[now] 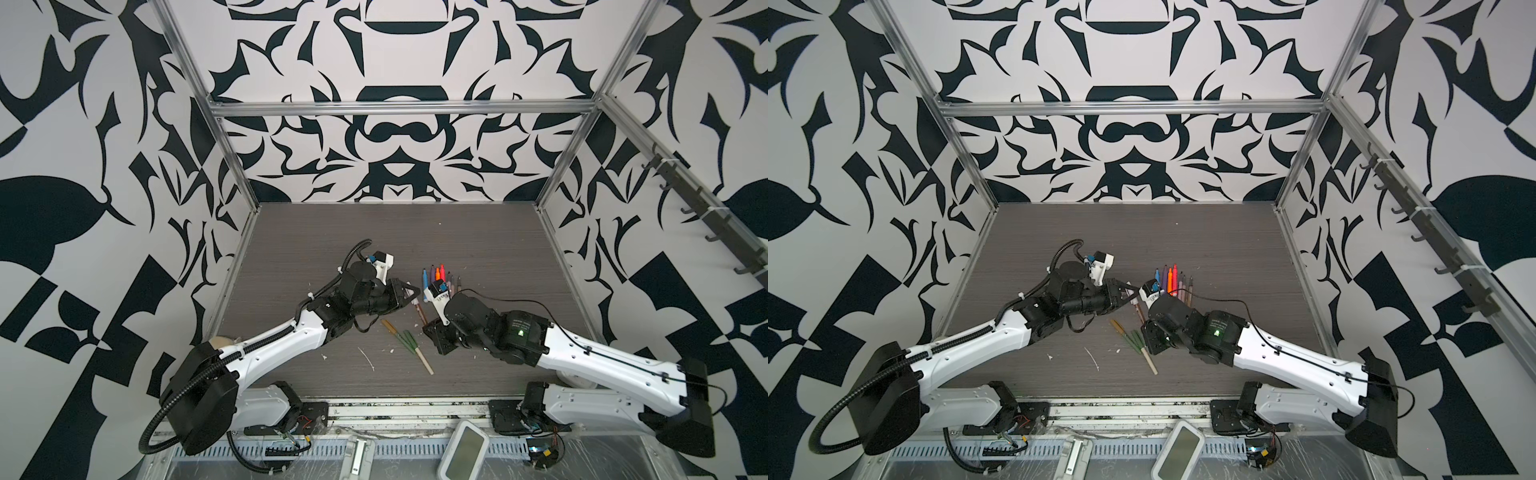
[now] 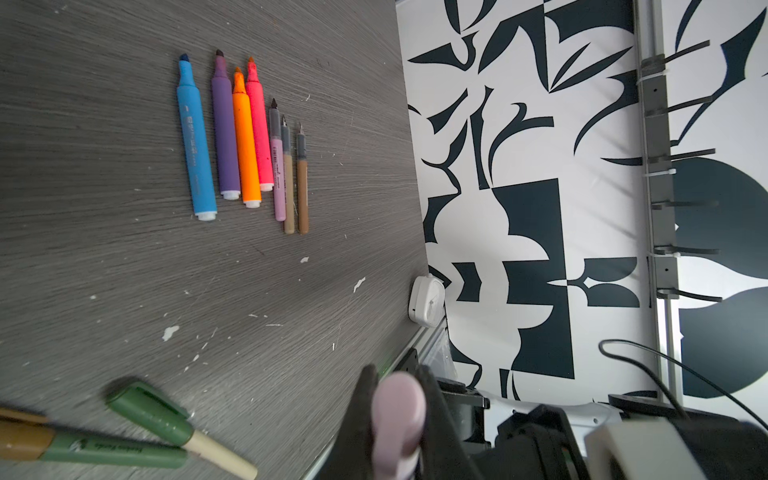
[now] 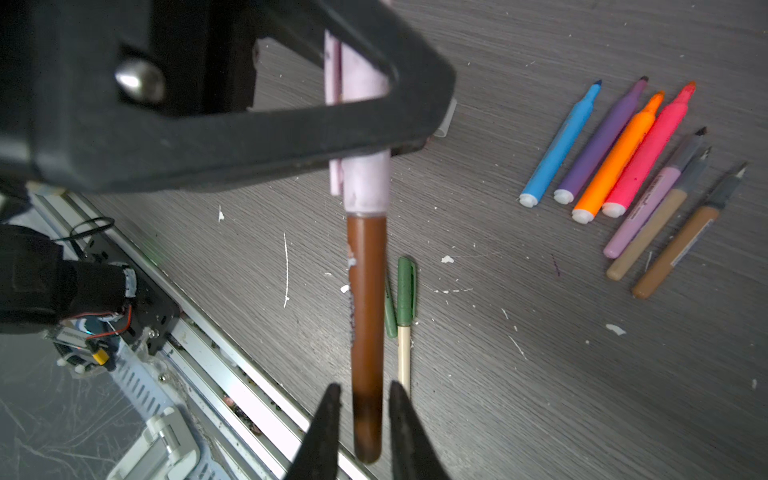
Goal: Open the pen caps
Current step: 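Close the left gripper on the pink cap held above the right gripper, then pull the pink cap off with the left gripper, away from the right gripper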
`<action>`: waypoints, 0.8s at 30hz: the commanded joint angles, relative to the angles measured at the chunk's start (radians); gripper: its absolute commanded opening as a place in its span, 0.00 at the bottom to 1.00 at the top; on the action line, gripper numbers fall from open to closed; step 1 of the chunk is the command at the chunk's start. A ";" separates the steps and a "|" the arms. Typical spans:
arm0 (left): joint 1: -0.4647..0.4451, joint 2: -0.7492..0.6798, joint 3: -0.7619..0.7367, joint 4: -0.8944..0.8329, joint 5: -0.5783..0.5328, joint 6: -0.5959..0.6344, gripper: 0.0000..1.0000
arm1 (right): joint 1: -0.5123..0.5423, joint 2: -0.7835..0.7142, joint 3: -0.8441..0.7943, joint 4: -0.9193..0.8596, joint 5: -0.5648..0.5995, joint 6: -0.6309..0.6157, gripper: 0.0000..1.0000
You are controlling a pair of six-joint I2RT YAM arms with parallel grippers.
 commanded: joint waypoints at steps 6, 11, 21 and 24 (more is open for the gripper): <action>-0.018 0.003 0.042 0.020 0.014 -0.001 0.00 | -0.048 0.028 0.024 0.008 -0.027 -0.033 0.27; -0.021 0.031 0.035 0.020 0.014 -0.002 0.00 | -0.059 0.030 0.037 0.015 -0.031 -0.049 0.26; -0.017 0.038 0.060 -0.041 -0.017 0.042 0.00 | -0.072 0.028 0.034 0.013 -0.039 -0.044 0.00; 0.063 0.053 0.159 -0.176 -0.011 0.165 0.00 | -0.073 0.004 -0.017 0.035 -0.056 -0.009 0.00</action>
